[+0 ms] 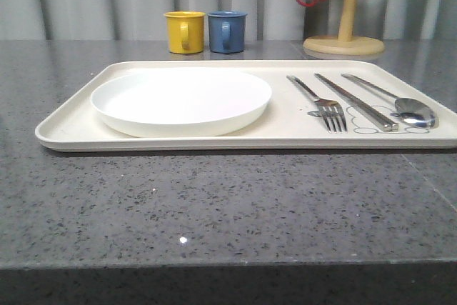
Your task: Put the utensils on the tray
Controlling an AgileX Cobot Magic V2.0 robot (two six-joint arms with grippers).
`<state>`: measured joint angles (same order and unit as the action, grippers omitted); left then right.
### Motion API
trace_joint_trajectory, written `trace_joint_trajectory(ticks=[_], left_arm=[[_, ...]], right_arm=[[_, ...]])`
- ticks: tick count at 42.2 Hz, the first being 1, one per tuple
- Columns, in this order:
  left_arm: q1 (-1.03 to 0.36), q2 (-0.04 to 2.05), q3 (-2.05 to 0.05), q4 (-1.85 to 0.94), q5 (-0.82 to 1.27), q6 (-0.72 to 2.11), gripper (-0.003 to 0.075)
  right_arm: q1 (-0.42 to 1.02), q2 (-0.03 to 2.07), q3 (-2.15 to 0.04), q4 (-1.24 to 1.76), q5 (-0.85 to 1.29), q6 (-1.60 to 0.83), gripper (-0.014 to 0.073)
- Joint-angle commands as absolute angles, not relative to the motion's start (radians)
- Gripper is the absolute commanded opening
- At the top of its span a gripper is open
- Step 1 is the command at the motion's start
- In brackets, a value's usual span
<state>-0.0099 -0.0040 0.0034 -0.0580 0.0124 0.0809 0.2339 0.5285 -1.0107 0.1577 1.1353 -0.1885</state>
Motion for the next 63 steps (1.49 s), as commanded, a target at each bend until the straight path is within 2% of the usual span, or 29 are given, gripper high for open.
trace_joint_trajectory(ticks=[1,49,52,63], left_arm=[[-0.017,-0.027,0.009,-0.055,-0.073,0.081,-0.0020],[-0.016,-0.026,0.009,-0.047,-0.067,0.081,-0.0020],[-0.016,-0.026,0.009,-0.047,-0.067,0.081,-0.0020],[-0.016,-0.026,0.009,-0.047,-0.067,0.081,-0.0020]], right_arm=[[0.232,0.538,-1.031,0.165,1.066,-0.189,-0.0067],[0.232,0.526,-1.014,0.162,1.050,-0.192,-0.0067],[0.195,0.478,-0.955,0.150,0.972,-0.195,-0.0067],[0.058,0.229,-0.497,0.153,0.374,-0.195,-0.0067]])
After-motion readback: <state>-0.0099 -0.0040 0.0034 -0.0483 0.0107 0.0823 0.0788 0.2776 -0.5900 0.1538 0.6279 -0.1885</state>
